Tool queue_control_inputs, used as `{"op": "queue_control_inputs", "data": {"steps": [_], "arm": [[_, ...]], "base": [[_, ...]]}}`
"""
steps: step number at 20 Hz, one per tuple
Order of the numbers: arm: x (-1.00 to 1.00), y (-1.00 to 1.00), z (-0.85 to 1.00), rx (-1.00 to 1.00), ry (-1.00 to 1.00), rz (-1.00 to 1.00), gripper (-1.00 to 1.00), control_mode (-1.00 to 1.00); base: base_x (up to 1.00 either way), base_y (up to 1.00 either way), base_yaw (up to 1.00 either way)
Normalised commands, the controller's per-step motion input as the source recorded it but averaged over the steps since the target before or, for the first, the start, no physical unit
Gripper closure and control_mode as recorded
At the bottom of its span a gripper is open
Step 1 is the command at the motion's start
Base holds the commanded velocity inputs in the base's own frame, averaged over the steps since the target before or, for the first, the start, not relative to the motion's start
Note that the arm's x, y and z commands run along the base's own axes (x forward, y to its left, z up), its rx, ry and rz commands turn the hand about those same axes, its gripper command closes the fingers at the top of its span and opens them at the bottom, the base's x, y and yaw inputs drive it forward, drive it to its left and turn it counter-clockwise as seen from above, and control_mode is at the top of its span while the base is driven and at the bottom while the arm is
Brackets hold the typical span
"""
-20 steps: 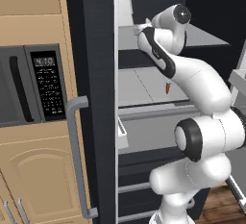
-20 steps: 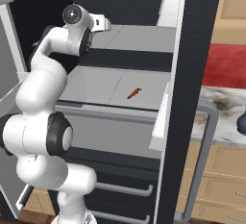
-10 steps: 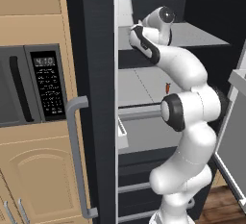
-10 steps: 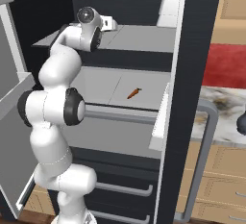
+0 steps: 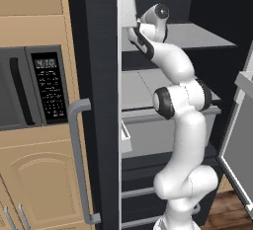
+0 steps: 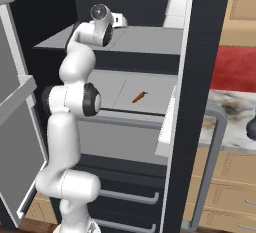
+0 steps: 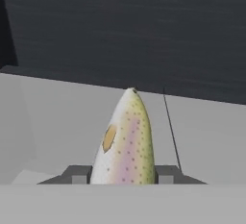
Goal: Move the fish and carrot from the second highest shelf to the top shelf to make space. Then, place the pitcher from the counter on the cleared second highest shelf.
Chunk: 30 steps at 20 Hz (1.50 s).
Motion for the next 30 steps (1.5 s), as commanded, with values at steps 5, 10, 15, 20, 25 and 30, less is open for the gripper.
{"op": "queue_control_inputs", "data": {"steps": [5,10,15,20,25,30], "arm": [[0.51,0.0,-0.66,0.0,-0.03,0.01,-1.0,-1.0],[0.01,0.0,-0.82,-0.01,-0.16,0.02,-1.0,-1.0],[-0.63,0.0,-0.88,-0.05,-0.19,0.01,-1.0,-1.0],[-0.93,0.0,-0.4,-0.02,-0.18,0.0,-1.0,-1.0],[-1.0,0.0,0.0,0.0,0.0,0.0,-1.0,-1.0],[-1.0,0.0,0.22,0.0,0.12,0.0,-1.0,-1.0]], "base": [[0.0,0.0,0.0],[0.0,0.0,0.0],[0.0,0.0,0.0],[0.0,0.0,0.0],[0.0,0.0,0.0],[0.0,0.0,0.0]]}}
